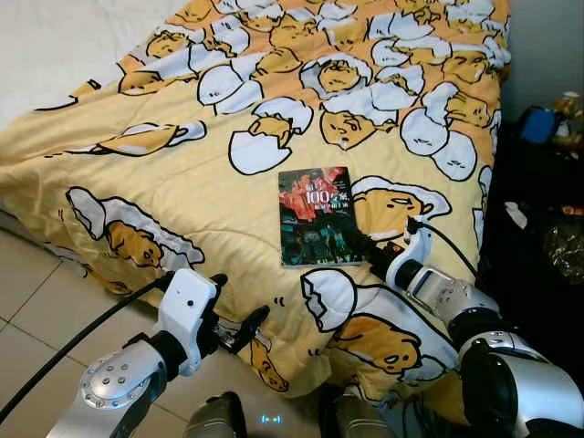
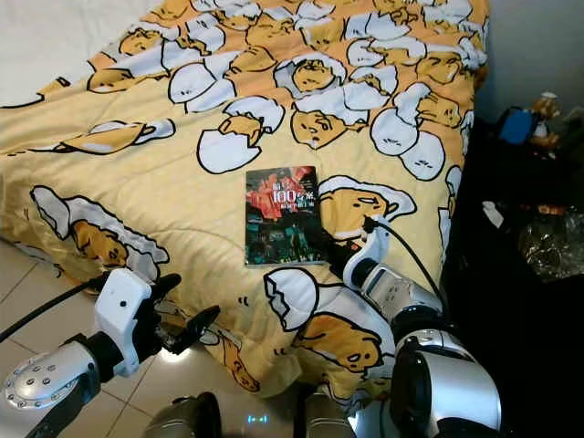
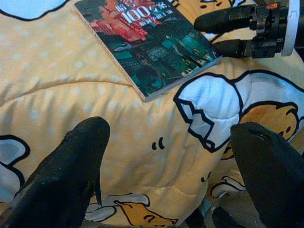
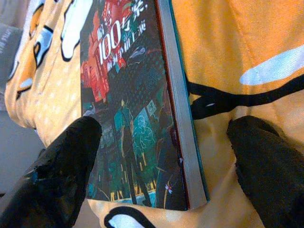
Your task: Clean up the room
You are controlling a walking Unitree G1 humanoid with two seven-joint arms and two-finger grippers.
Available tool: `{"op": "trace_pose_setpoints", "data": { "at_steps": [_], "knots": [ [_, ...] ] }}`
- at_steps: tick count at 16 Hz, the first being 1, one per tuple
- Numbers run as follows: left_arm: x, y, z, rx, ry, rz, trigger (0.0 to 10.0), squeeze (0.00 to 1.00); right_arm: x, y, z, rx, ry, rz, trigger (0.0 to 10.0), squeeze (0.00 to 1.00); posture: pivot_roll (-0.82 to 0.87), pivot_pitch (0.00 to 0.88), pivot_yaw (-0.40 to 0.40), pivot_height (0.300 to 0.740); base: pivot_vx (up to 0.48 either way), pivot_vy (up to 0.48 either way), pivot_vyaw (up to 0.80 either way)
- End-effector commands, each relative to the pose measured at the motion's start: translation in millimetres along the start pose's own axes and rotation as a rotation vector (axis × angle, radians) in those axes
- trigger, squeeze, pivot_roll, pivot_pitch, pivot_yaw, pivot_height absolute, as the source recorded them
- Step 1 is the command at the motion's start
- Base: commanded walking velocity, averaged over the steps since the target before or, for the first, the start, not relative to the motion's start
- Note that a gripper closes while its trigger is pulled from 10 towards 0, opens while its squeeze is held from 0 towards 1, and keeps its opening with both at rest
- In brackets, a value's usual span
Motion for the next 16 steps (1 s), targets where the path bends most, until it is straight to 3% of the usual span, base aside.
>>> {"op": "trace_pose_setpoints", "data": {
  "at_steps": [1,3,6,13,16],
  "knots": [
    [1.8,-1.0,-2.4,0.000,0.003,0.009,10.0,0.00,1.2,-8.8,-0.8,-0.056,0.010,0.023,10.0,0.00,-0.07,0.258,-0.045,0.740,0.000,0.000,0.00],
    [1.2,-0.3,-1.1,0.003,0.011,0.008,10.0,0.00,2.0,2.0,4.2,-0.075,0.077,0.000,10.0,0.00,-0.08,0.258,-0.049,0.740,0.000,0.000,0.00],
    [0.5,-0.8,0.0,0.000,0.022,0.006,10.0,0.00,4.4,1.9,8.5,-0.044,0.143,0.052,10.0,0.00,-0.09,0.255,-0.055,0.740,0.000,0.000,0.00],
    [-4.2,4.1,1.3,-0.011,0.027,-0.016,10.0,0.00,8.8,23.1,22.4,-0.132,0.293,0.005,10.0,0.00,-0.11,0.241,-0.052,0.740,0.000,0.000,0.00],
    [-3.9,5.6,2.8,-0.007,0.036,-0.025,10.0,0.00,8.2,16.2,24.9,-0.153,0.308,0.025,10.0,0.00,-0.11,0.236,-0.057,0.740,0.000,0.000,0.00]
  ]
}}
Point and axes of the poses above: a point about 5 cm out from each wrist's last joint towards the gripper, its own x axis pointing back from the gripper into the wrist, its own y axis along the axis of the wrist's last joint, z = x × y, the point moved 2 cm from there along -x, pointing out of the wrist towards the gripper, and after that the axes turned 12 degrees about x, right-handed, at the moved point
